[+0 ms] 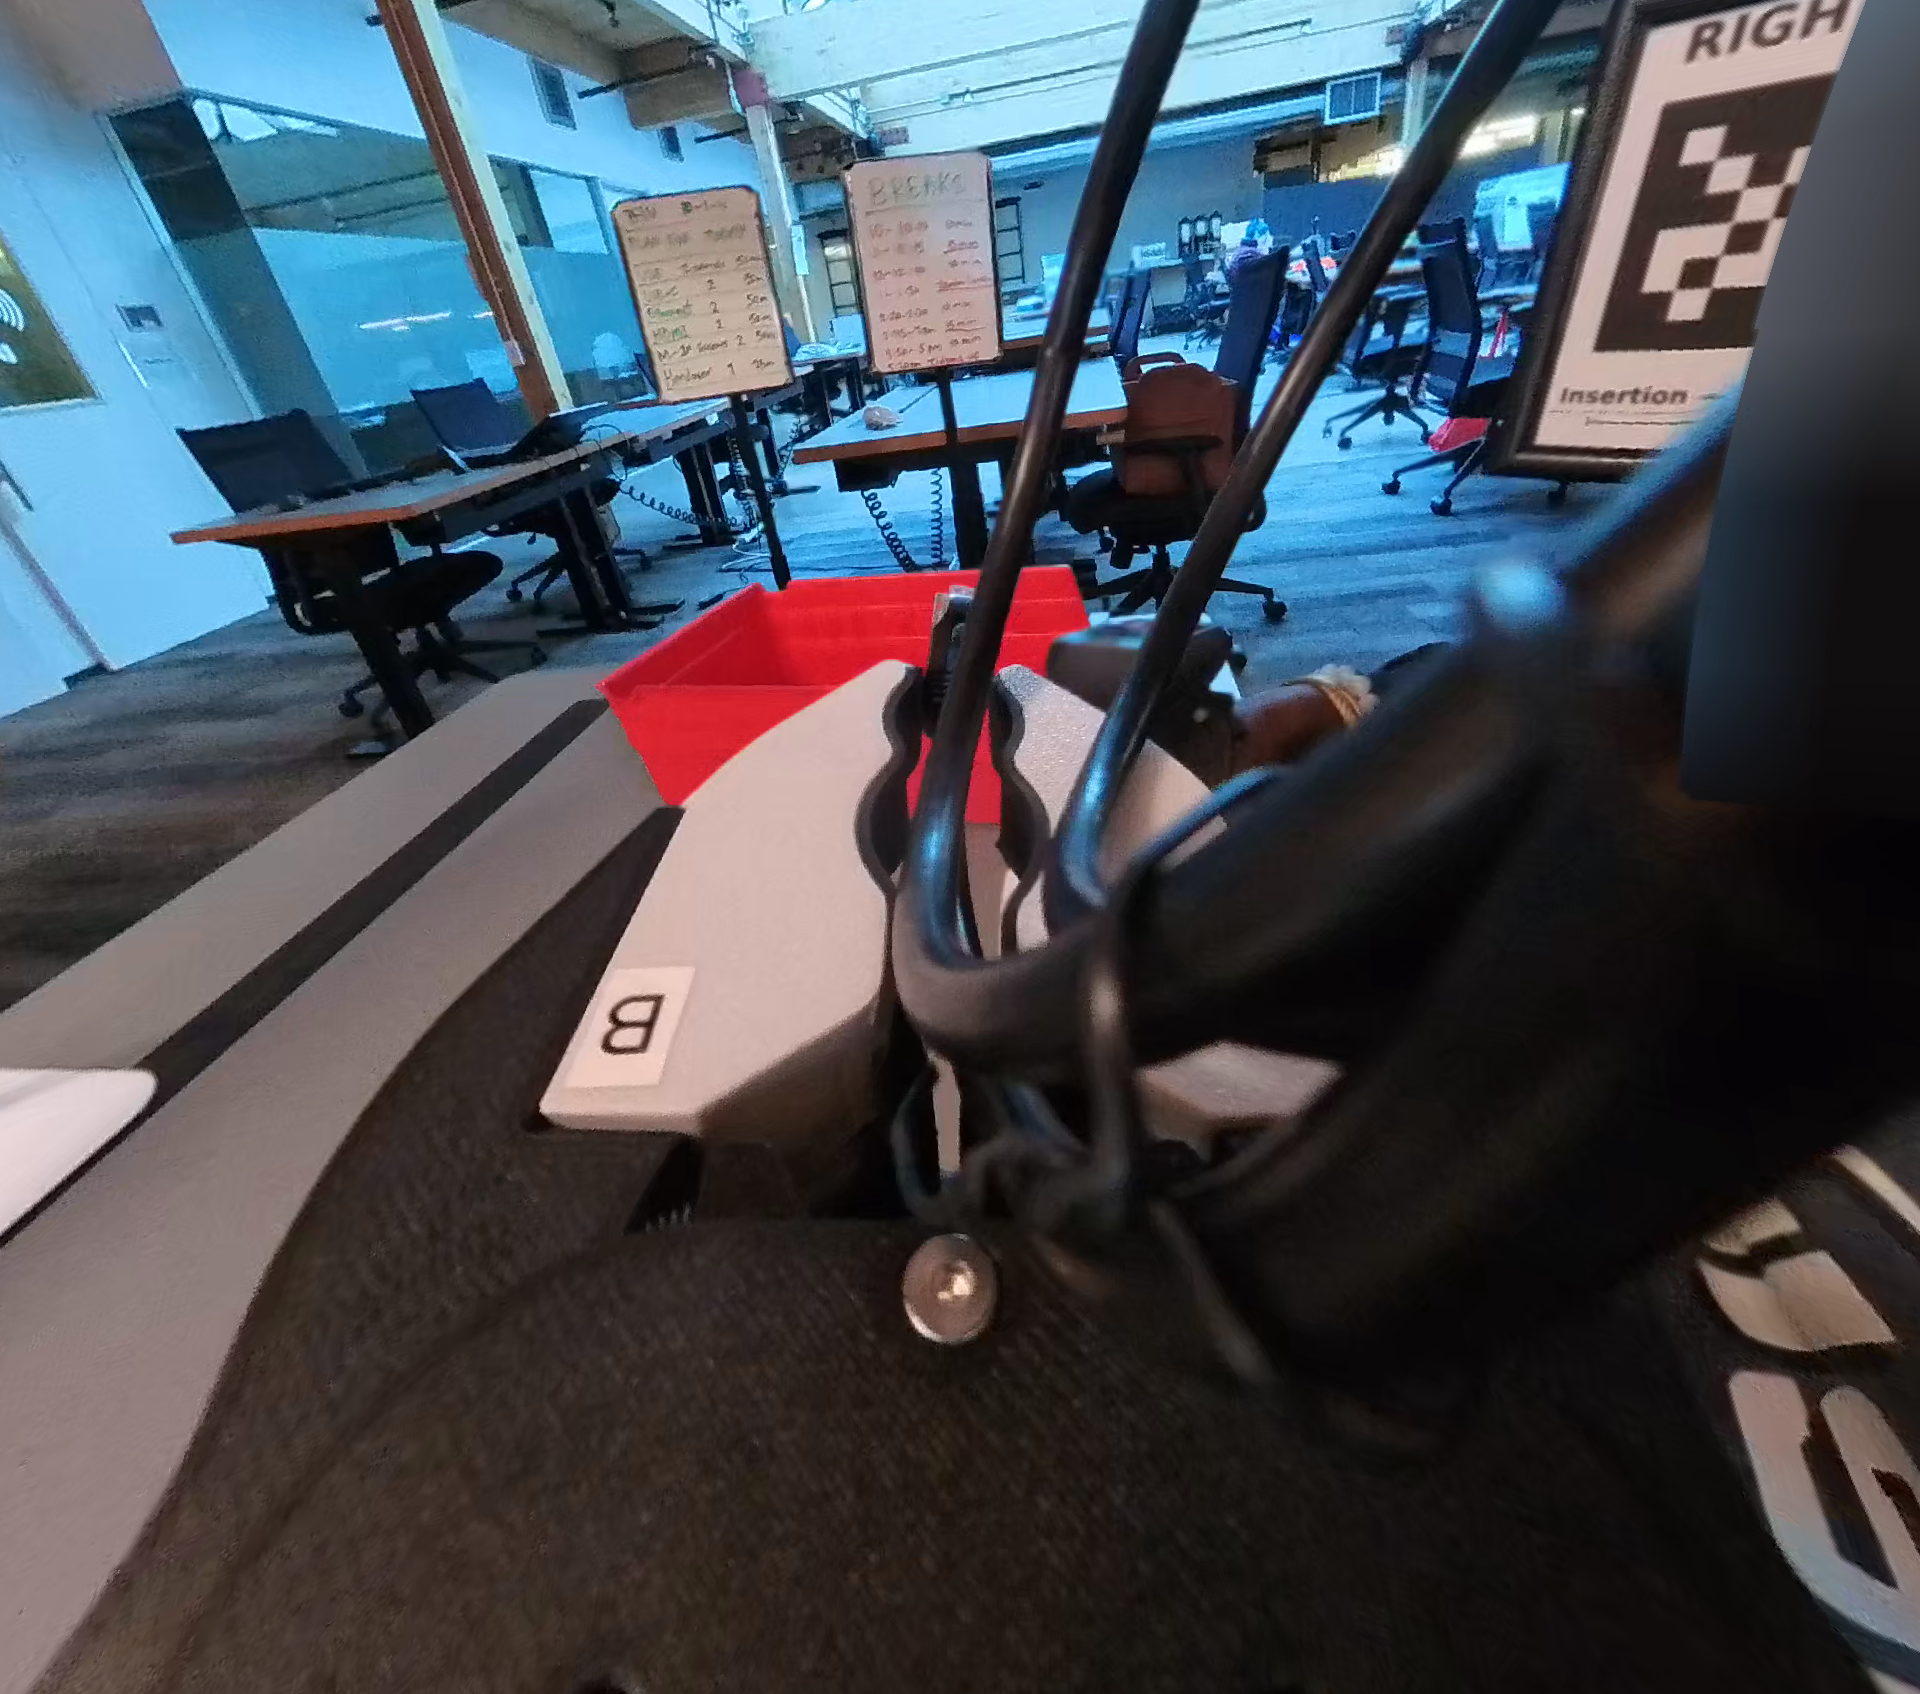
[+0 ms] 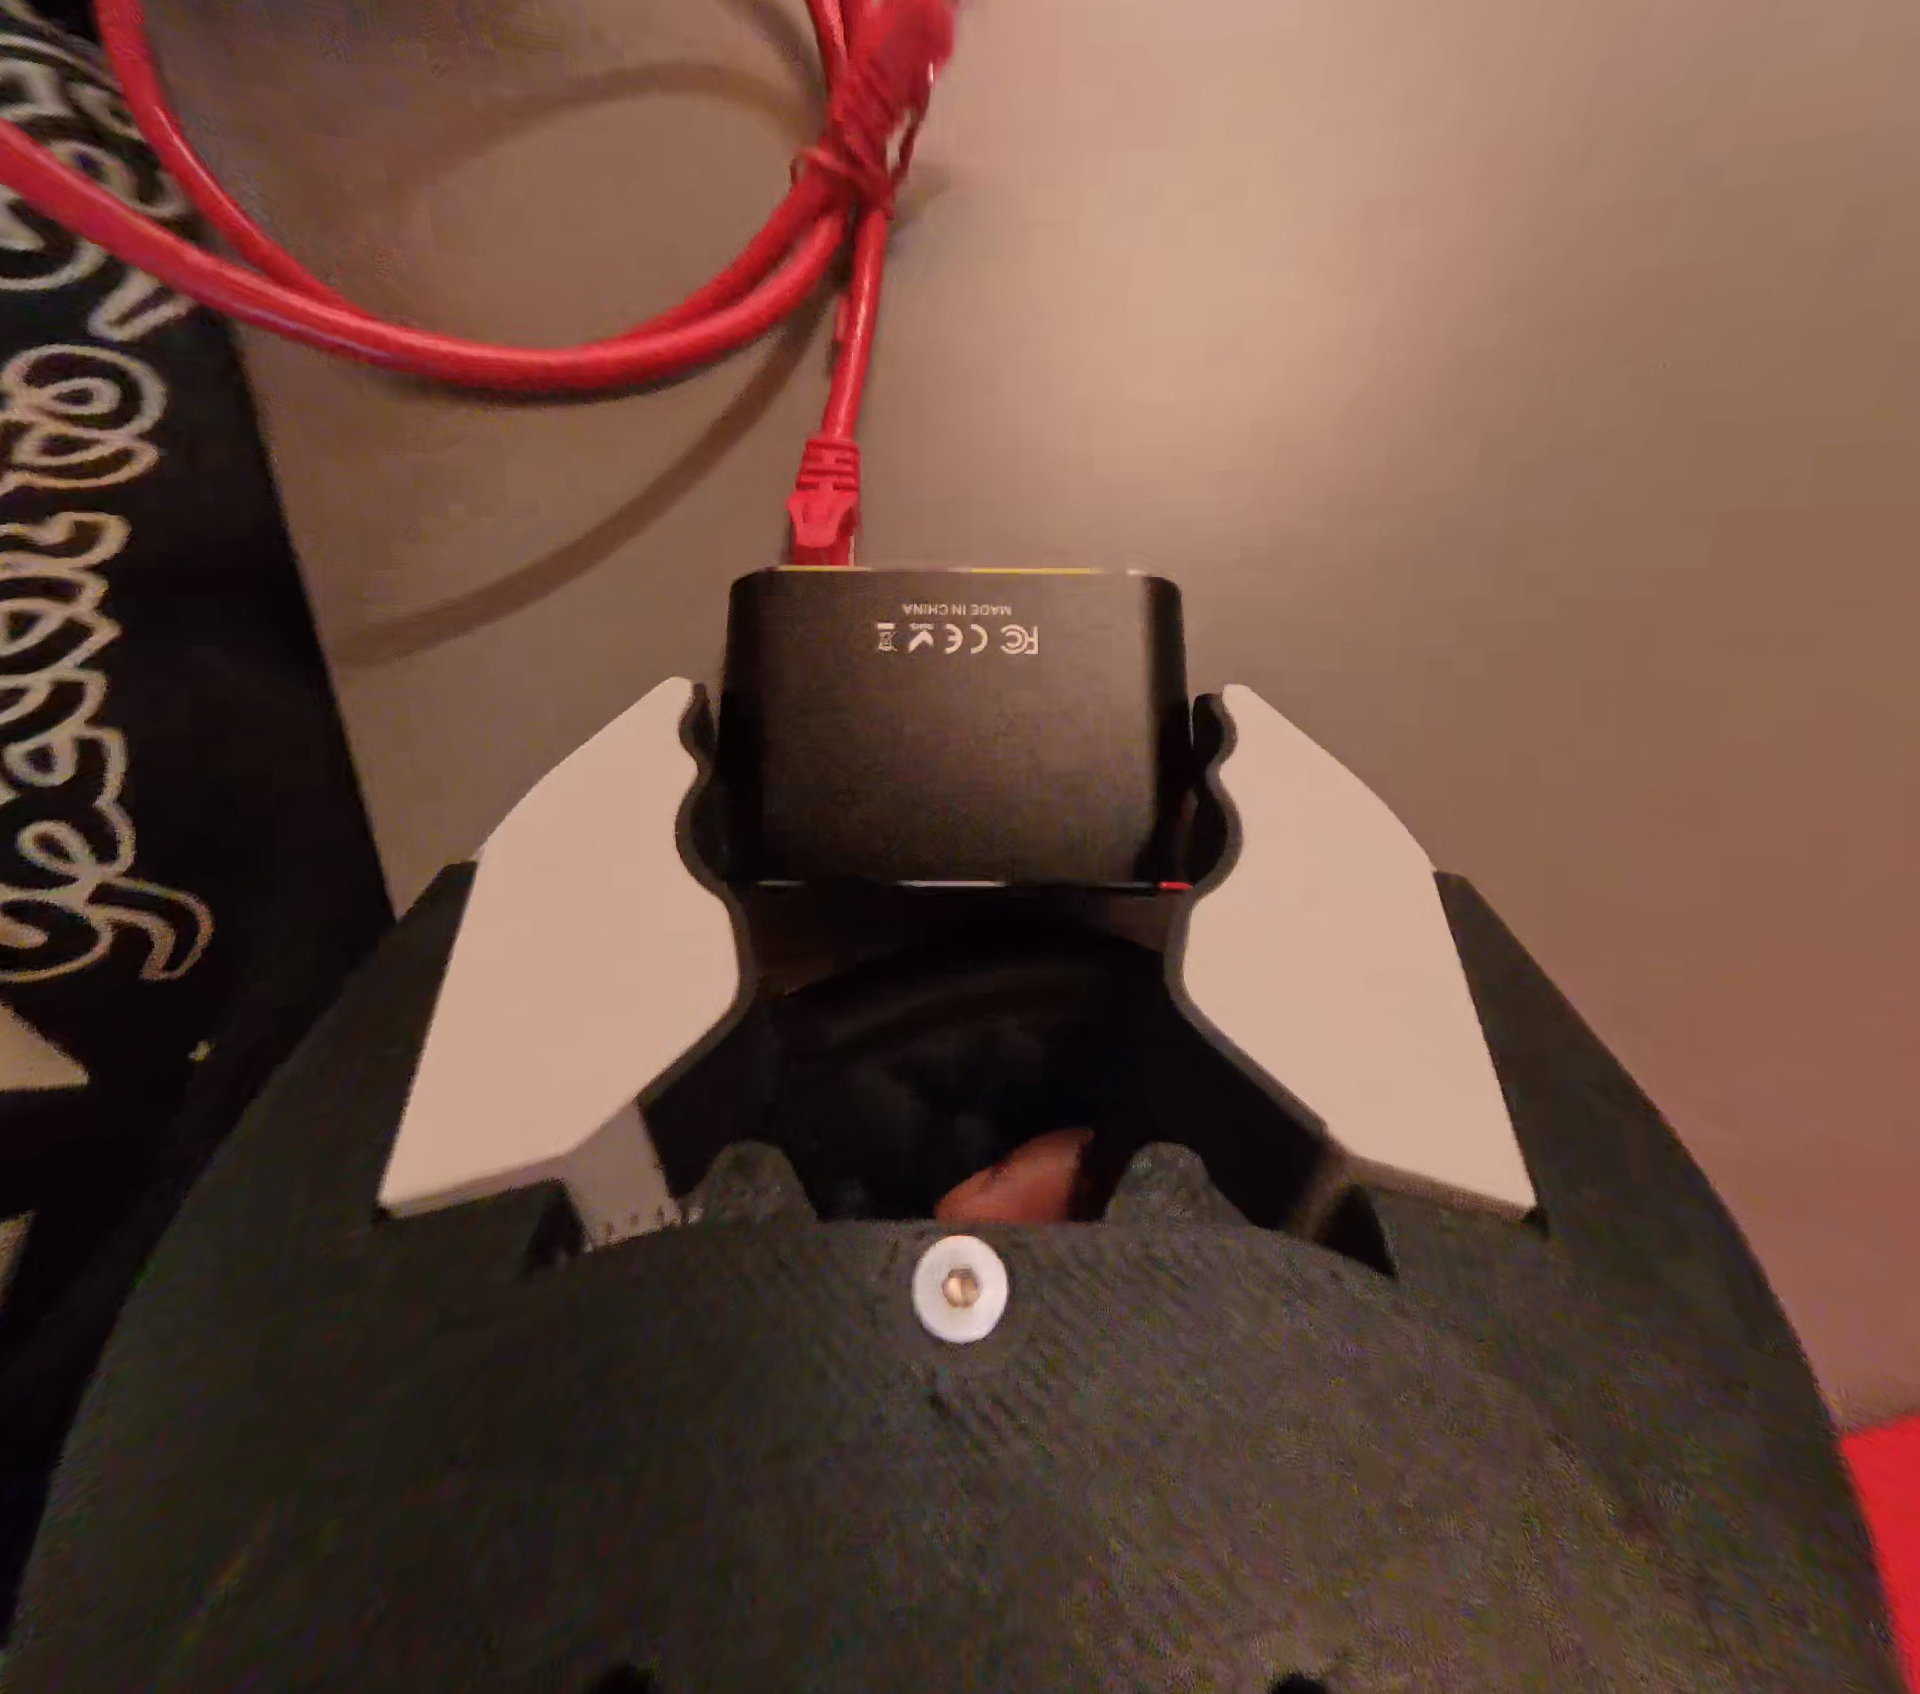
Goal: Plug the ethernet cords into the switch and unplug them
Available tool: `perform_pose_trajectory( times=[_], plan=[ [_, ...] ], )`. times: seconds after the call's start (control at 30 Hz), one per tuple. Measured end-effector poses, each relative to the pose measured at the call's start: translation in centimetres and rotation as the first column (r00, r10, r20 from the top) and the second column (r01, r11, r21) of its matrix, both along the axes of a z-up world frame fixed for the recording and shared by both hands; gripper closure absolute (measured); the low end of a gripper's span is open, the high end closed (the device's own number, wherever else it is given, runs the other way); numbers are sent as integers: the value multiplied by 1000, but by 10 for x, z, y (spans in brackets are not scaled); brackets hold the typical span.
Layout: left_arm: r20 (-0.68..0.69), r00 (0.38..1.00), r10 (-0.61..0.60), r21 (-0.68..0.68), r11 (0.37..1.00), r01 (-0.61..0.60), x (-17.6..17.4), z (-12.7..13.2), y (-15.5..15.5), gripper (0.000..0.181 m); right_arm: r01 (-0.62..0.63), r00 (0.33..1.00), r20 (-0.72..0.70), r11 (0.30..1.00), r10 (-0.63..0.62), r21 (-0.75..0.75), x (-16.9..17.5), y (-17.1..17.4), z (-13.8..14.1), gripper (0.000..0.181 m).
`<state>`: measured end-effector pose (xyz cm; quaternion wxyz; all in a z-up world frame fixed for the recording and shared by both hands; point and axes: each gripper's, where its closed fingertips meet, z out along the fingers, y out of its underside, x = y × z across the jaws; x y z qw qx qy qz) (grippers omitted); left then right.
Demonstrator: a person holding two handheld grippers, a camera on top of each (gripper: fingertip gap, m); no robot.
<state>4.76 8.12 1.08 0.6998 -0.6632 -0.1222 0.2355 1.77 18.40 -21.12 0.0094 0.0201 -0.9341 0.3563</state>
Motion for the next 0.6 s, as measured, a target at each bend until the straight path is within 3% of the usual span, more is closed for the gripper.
perform_pose_trajectory(
  times=[0.13,0.2,0.23,0.3,0.37,0.47,0.53,0.6],
  plan=[
    [8,999,48,22,999,-48,-18,-15,-18,170,-105,994,-58,973,95,-206,14,-4,31,96],
    [27,997,70,25,997,-71,-27,-25,-23,170,-88,993,-103,927,54,-365,5,-3,56,181],
    [46,996,72,17,997,-72,-30,-31,-22,170,-126,991,-106,879,87,-460,7,0,73,181],
    [51,997,55,-6,998,-55,-30,-39,-15,170,-149,989,-52,908,139,-392,8,11,68,179],
    [58,998,40,-21,999,-39,-29,-44,-8,170,-118,993,-53,955,108,-271,3,19,55,146],
    [50,998,35,-21,999,-34,-26,-43,-4,170,-134,991,-14,956,135,-262,21,19,56,108],
    [37,999,37,-25,999,-36,-24,-43,-4,170,-234,972,-19,951,235,-203,48,26,50,101],
    [34,999,28,-27,999,-27,-21,-44,-4,170,-357,932,-106,927,347,-111,70,36,40,104]
  ],
)
